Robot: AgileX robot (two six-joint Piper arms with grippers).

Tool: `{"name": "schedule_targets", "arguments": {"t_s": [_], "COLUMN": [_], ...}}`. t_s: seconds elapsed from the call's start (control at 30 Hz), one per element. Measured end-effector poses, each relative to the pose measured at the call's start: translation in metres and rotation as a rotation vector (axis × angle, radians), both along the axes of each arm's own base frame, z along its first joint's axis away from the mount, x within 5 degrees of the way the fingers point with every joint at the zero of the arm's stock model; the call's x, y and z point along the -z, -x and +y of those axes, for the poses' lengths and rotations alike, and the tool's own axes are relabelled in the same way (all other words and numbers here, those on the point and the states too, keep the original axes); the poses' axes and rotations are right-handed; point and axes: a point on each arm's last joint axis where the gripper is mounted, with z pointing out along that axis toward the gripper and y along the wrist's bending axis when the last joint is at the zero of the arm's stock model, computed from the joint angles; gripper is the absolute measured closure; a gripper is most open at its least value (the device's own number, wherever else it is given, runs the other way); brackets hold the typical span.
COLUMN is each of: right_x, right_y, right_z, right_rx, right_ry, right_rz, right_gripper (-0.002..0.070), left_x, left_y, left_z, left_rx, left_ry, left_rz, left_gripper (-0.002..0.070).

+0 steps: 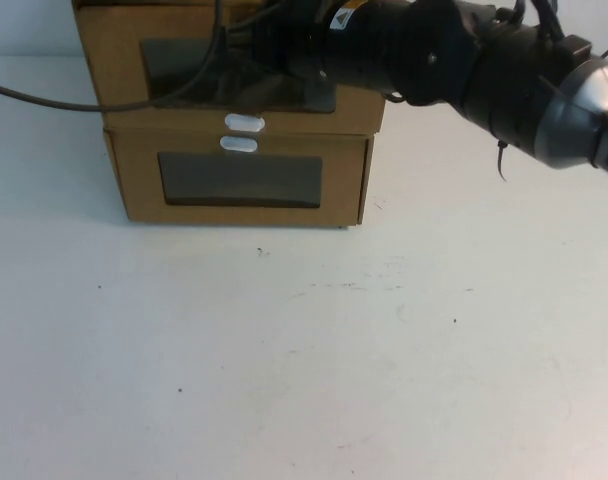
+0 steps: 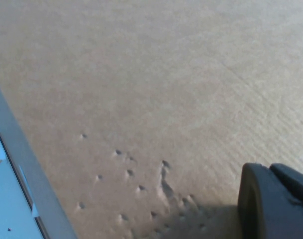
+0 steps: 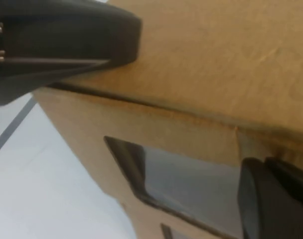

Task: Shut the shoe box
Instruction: Close the shoe box with your right arm

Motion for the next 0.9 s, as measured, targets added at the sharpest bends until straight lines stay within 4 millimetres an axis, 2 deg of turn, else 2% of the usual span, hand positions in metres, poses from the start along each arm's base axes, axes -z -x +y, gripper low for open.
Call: {"name": "schedule_targets", "arguments": {"t_s": [0.27, 0.37, 0.43, 0.53, 0.7, 0.83, 0.9], "right_x": [0.011, 0.003, -0.01, -0.037, -0.083, -0.101, -0.106], "right_y": [-0.01, -0.004, 0.003, 0.023, 0.07, 0.114, 0.144], "right_z": [-0.003, -0.007, -0.012, -0.024, -0.048, -0.071, -0.084], "right_rx": [0.022, 0.009, -0.005, -0.037, -0.118, -0.157, -0.159], "right_ry": [-0.011, -0.003, 0.003, 0.013, 0.067, 0.154, 0.198], "right_rz": [0.025, 0.041, 0.05, 0.064, 0.104, 0.124, 0.118], "right_gripper": [0.0687, 0.0687, 0.0687, 0.0687, 0.0687, 0.0687, 0.0687], "left_x": [-0.001, -0.003, -0.008, -0.022, -0.056, -0.087, -0.099], "left_y": [0.0, 0.002, 0.005, 0.014, 0.041, 0.07, 0.091], "left_z": [0.0, -0.001, -0.002, -0.002, 0.002, 0.01, 0.014], "left_rx": [-0.006, 0.012, 0.03, 0.048, 0.035, -0.002, -0.026], "left_ry": [0.014, 0.015, 0.015, 0.019, 0.007, -0.02, -0.02], "left_rz": [0.007, 0.02, 0.026, 0.012, -0.061, -0.136, -0.177], "left_gripper": [0.0677, 0.0677, 0.0677, 0.0677, 0.0677, 0.0677, 0.0677]}}
